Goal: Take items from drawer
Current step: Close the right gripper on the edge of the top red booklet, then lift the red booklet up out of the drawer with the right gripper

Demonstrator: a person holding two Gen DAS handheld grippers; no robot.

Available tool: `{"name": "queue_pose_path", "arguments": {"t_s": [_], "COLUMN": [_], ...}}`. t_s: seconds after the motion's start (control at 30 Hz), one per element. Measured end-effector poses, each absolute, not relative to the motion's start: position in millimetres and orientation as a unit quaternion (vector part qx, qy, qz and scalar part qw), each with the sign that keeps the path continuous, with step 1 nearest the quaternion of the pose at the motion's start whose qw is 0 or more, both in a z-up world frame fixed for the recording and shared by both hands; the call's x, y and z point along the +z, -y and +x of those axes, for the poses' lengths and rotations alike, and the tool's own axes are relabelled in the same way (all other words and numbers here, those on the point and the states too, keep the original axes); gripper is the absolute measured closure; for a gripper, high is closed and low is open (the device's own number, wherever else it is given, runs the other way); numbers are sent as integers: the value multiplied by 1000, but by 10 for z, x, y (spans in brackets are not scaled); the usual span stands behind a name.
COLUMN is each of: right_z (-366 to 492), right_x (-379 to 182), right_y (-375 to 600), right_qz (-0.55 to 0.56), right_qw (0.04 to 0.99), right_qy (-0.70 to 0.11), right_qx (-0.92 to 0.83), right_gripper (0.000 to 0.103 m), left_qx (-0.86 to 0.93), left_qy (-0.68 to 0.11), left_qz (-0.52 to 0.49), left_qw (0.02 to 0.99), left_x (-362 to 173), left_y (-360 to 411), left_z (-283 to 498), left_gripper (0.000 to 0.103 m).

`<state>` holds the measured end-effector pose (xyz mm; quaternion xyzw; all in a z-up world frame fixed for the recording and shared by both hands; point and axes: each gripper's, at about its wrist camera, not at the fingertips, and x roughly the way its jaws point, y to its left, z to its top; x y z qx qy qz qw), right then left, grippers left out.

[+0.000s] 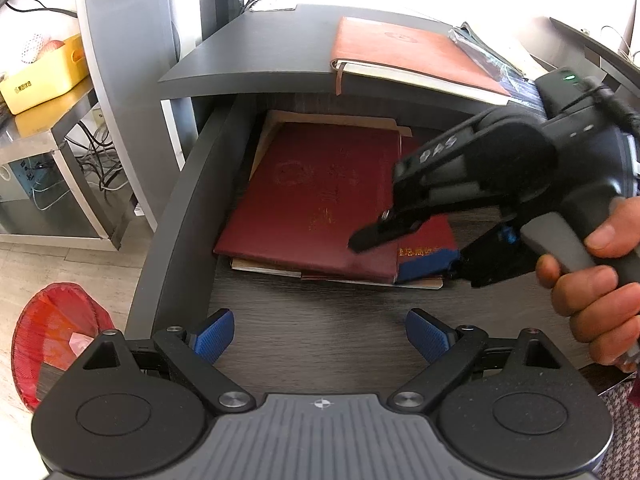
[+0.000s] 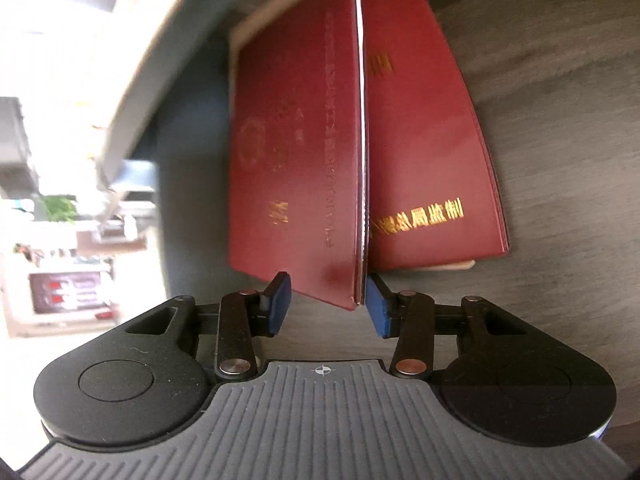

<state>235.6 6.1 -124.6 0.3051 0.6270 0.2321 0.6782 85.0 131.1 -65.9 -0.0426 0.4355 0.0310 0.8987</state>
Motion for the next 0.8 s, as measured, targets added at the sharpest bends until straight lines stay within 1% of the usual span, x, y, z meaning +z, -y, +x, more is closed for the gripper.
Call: {"name": "queue_pose_path", "arguments": {"t_s": [0.13,0.23,0.37,0.5,0.63,0.77,0.8], "right_z": [2293,2248,2249,2327,2434,2496,2504], "right_x": [-1176,-1149,-1115,-1143,-1205,-1252,-1262], "right_y": [24,81,108,37,-129,-306,-344], "right_qz": [333,359,397,415,407,407,410], "right_qw": [687,699,701,698,706,710,713], "right_qy": [-597,-566,-530,-517,-515,-509,-505], "right_qx": [246,249,266,270,266,266,262], "right_gripper": [58,63,65,65,65,68,68], "left_qx": [30,29,29,29,31,30,33], "left_qy": [-435,-435,-436,-436,-436,-436,-437], "left_qz": [-44,-45,-41,-41,-43,-45,-45], "left_qw": [899,899,899,898,899,898,898], "left_x": [-658,-655,-657,-664,-666,-664,-665], "left_y": [-1314,-1316,-1306,-1306,-1308,-1318,-1321], "left_z": [851,855,858,867,870,876,879], "left_gripper": [10,10,10,10,10,11,12]}}
